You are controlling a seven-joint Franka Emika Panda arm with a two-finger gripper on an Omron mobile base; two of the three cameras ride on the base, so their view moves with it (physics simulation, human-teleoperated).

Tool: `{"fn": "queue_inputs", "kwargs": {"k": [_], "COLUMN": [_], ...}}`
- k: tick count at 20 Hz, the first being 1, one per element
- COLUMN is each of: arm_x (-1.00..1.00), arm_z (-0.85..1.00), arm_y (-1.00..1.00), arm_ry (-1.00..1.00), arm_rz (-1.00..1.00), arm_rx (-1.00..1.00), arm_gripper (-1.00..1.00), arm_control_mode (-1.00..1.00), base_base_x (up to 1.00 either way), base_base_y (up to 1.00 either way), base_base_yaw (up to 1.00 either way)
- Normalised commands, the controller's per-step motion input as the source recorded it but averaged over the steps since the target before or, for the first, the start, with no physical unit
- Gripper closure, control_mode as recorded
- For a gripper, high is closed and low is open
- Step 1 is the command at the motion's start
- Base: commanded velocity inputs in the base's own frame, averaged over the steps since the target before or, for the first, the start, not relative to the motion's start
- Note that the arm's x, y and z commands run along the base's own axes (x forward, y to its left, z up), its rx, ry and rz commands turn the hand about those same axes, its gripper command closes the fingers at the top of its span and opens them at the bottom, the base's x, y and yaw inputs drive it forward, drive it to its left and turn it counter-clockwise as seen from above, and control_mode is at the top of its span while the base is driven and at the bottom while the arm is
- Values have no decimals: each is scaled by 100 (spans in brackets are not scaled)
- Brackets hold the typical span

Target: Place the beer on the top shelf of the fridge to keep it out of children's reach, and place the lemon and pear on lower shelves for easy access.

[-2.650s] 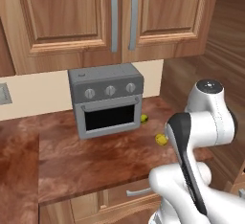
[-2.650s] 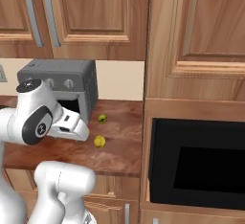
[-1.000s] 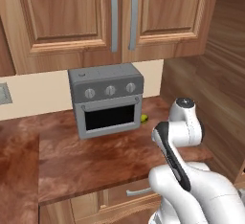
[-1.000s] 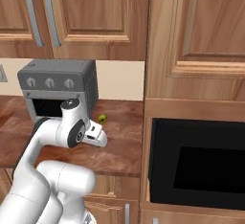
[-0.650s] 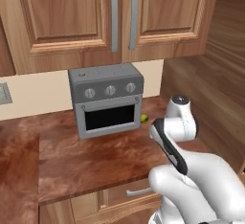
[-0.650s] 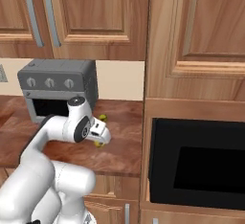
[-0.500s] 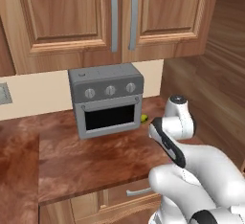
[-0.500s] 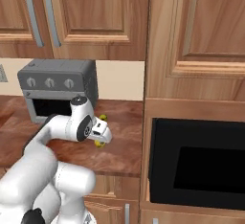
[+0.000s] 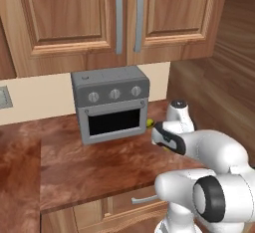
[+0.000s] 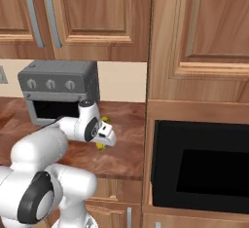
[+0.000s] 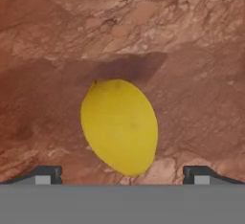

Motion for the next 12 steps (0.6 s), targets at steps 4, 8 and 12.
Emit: {"fn": "queue_inputs", "kwargs": {"k": [4,8,12], "arm_x": [28,29,28], "arm_z": [-31,-29,-30], "arm_y": [-4,-6,-4], "arm_ry": [5,5,5], "arm_rz": [0,0,0], "arm_rx": [0,0,0], "arm_gripper": [-100,-100,-100], "arm_control_mode": [-100,-100,-100], "base_base_x": [0,0,0], "base_base_y": [0,0,0], "base_base_yaw": [0,0,0]}}
